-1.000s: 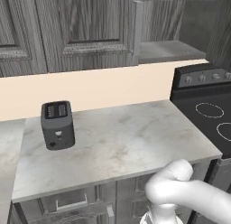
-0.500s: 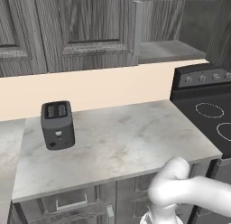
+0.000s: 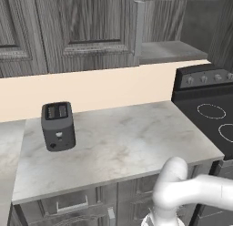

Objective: Open the cabinet. Pick the sponge and place it next to the sink. Then close the cabinet.

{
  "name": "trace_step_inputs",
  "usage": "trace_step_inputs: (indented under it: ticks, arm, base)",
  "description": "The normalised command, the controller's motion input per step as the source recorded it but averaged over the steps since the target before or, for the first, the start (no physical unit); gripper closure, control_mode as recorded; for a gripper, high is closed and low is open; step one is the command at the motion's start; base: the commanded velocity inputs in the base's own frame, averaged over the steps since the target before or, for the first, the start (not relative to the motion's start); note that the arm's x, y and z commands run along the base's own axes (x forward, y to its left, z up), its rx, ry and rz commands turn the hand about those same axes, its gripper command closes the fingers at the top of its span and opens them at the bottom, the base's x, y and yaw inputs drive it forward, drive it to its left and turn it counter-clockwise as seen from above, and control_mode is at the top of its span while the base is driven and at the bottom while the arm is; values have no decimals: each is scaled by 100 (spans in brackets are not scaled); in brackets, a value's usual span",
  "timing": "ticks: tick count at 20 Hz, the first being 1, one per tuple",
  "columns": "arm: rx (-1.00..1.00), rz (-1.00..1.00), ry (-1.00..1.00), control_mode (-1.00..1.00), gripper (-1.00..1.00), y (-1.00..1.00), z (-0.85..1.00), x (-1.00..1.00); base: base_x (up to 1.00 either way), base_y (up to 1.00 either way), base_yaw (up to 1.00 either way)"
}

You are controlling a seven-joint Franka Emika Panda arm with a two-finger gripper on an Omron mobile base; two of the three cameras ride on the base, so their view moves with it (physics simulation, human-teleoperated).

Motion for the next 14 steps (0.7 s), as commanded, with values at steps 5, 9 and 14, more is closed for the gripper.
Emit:
trace_step_inputs:
  ticks: [5,9,14]
  arm:
    - [0,2,0,-100,-100,-16,-2,66]
    - [0,1,0,-100,-100,-5,0,53]
    - [0,6,0,-100,-100,0,0,15]
  base:
    - [0,0,0]
    - [0,0,0]
    - [0,0,0]
